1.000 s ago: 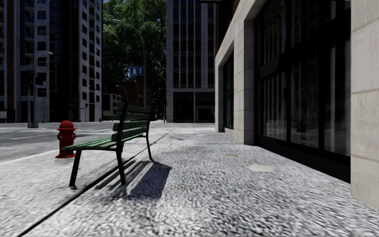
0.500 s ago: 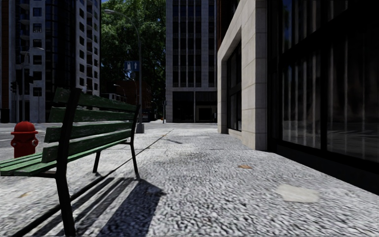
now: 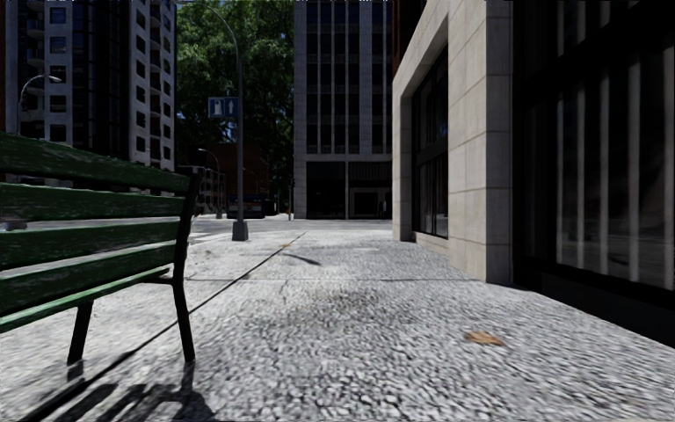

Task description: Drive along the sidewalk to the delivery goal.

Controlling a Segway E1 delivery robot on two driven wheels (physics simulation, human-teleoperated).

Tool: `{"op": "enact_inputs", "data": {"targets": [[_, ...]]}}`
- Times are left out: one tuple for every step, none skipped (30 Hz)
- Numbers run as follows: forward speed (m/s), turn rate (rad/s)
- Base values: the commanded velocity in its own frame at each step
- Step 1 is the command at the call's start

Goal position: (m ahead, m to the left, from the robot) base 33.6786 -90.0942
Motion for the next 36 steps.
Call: {"op": "enact_inputs", "data": {"targets": [[2.00, 0.00], [2.00, 0.00], [2.00, 0.00], [2.00, 0.00], [2.00, 0.00], [2.00, 0.00], [2.00, 0.00], [2.00, 0.00], [2.00, 0.00], [2.00, 0.00], [2.00, 0.00], [2.00, 0.00], [2.00, 0.00], [2.00, 0.00], [2.00, 0.00], [2.00, 0.00], [2.00, 0.00], [2.00, 0.00], [2.00, 0.00], [2.00, 0.00], [2.00, 0.00], [2.00, 0.00], [2.00, 0.00], [2.00, 0.00], [2.00, 0.00], [2.00, 0.00], [2.00, 0.00], [2.00, 0.00], [2.00, 0.00], [2.00, 0.00], [2.00, 0.00], [2.00, 0.00], [2.00, 0.00], [2.00, 0.00], [2.00, 0.00], [2.00, 0.00]]}}
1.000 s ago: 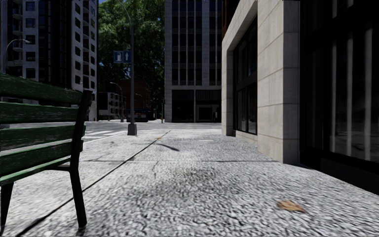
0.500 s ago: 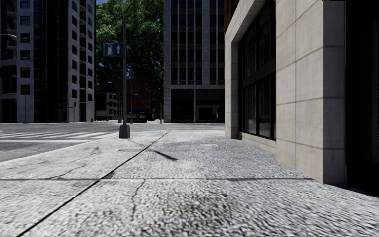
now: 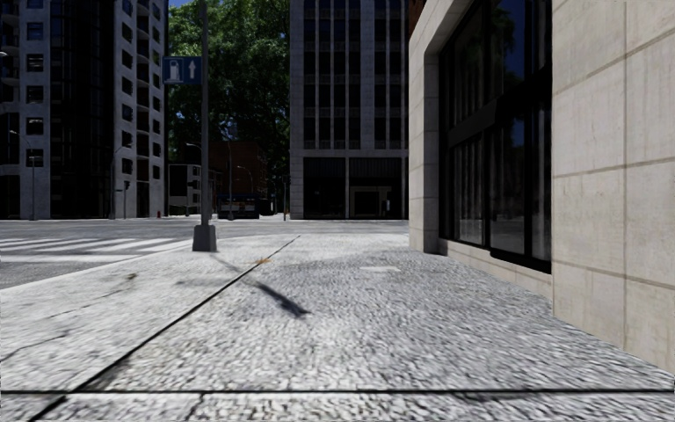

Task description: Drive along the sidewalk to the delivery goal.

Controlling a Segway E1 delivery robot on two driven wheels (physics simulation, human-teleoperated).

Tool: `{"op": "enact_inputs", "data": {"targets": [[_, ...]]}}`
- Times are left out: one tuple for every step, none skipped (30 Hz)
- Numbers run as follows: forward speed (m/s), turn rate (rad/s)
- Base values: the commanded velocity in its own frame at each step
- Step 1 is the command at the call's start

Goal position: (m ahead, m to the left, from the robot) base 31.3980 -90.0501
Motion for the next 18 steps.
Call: {"op": "enact_inputs", "data": {"targets": [[2.00, 0.00], [2.00, 0.00], [2.00, 0.00], [2.00, 0.00], [2.00, 0.00], [2.00, 0.00], [2.00, 0.00], [2.00, 0.00], [2.00, 0.00], [2.00, 0.00], [2.00, 0.00], [2.00, 0.00], [2.00, 0.00], [2.00, 0.00], [2.00, 0.00], [2.00, 0.00], [2.00, 0.00], [2.00, 0.00]]}}
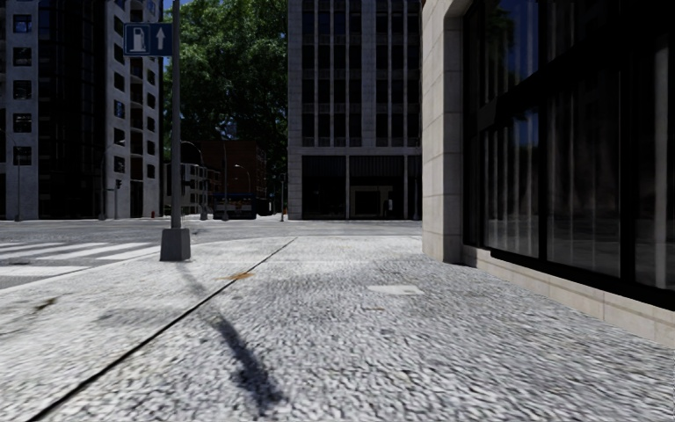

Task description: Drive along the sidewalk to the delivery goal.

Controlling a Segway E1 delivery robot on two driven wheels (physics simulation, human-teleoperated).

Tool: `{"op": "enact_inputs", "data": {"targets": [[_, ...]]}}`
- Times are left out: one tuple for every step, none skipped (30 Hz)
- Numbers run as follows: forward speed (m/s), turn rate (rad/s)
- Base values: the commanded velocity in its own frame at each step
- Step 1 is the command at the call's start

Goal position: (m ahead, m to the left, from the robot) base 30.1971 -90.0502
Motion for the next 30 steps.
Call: {"op": "enact_inputs", "data": {"targets": [[2.00, 0.00], [2.00, 0.00], [2.00, 0.00], [2.00, 0.00], [2.00, 0.00], [2.00, 0.00], [2.00, 0.00], [2.00, 0.00], [2.00, 0.00], [2.00, 0.00], [2.00, 0.00], [2.00, 0.00], [2.00, 0.00], [2.00, 0.00], [2.00, 0.00], [2.00, 0.00], [2.00, 0.00], [2.00, 0.00], [2.00, 0.00], [2.00, 0.00], [2.00, 0.00], [2.00, 0.00], [2.00, 0.00], [2.00, 0.00], [2.00, 0.00], [2.00, 0.00], [2.00, 0.00], [2.00, 0.00], [2.00, 0.00], [2.00, 0.00]]}}
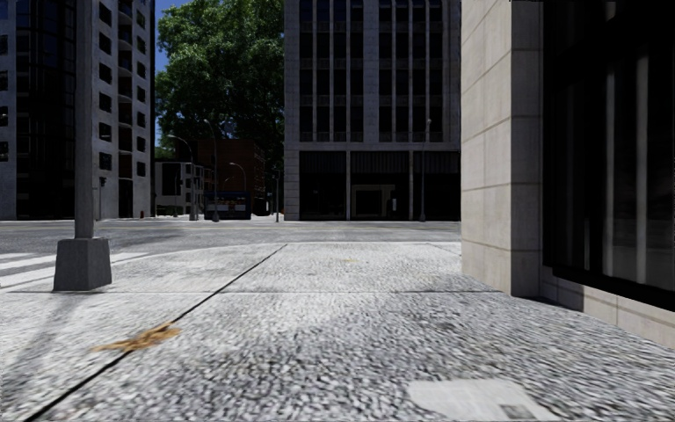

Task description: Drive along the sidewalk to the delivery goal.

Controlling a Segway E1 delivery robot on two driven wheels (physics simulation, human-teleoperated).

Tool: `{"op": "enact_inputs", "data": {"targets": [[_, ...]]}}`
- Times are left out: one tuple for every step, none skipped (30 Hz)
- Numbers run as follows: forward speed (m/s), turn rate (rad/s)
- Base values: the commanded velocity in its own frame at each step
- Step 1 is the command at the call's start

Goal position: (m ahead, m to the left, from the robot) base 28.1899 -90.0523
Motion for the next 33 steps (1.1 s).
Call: {"op": "enact_inputs", "data": {"targets": [[2.00, 0.00], [2.00, 0.00], [2.00, 0.00], [2.00, 0.00], [2.00, 0.00], [2.00, 0.00], [2.00, 0.00], [2.00, 0.00], [2.00, 0.00], [2.00, 0.00], [2.00, 0.00], [2.00, 0.00], [2.00, 0.00], [2.00, 0.00], [2.00, 0.00], [2.00, 0.00], [2.00, 0.00], [2.00, 0.00], [2.00, 0.00], [2.00, 0.00], [2.00, 0.00], [2.00, 0.00], [2.00, 0.00], [2.00, 0.00], [2.00, 0.00], [2.00, 0.00], [2.00, 0.00], [2.00, 0.00], [2.00, 0.00], [2.00, 0.00], [2.00, 0.00], [2.00, 0.00], [2.00, 0.00]]}}
